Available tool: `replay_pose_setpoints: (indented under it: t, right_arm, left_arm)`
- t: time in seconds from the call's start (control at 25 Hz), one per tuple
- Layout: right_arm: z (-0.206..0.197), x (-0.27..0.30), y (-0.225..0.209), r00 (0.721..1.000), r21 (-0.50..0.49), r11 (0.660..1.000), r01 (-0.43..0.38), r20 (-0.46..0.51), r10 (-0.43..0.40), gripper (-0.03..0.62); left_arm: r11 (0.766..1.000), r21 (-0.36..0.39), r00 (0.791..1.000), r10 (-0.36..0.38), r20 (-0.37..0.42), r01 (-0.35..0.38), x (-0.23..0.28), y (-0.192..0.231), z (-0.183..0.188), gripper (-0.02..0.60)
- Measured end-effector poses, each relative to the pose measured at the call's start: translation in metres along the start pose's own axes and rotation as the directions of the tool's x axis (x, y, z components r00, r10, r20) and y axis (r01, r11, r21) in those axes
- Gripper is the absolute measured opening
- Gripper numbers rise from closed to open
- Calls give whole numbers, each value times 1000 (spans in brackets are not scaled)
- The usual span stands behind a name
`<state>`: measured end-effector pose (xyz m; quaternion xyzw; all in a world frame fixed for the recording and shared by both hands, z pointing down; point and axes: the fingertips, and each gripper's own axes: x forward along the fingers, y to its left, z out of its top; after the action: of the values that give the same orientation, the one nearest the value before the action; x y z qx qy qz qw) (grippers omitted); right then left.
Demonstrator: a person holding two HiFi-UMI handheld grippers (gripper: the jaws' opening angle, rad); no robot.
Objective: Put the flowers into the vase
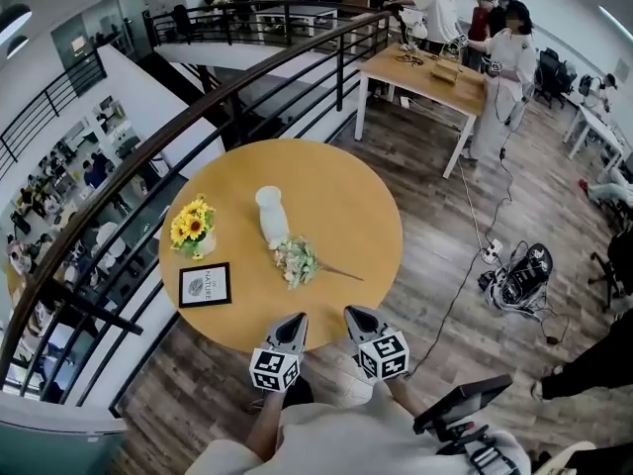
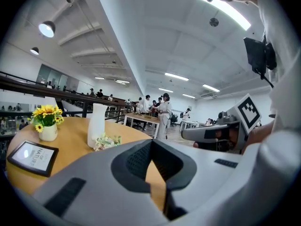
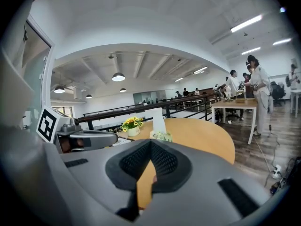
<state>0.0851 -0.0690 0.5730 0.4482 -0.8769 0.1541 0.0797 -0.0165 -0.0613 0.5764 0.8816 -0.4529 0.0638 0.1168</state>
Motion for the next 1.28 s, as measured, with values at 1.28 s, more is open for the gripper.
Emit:
replay_pose_setpoints:
  t: [1.28]
  right_arm:
    - [70,110,-17,983,42,982,184,-1,-184,8]
  left_arm:
    - [996,-11,995,-92,-49,91,38,140,47,6]
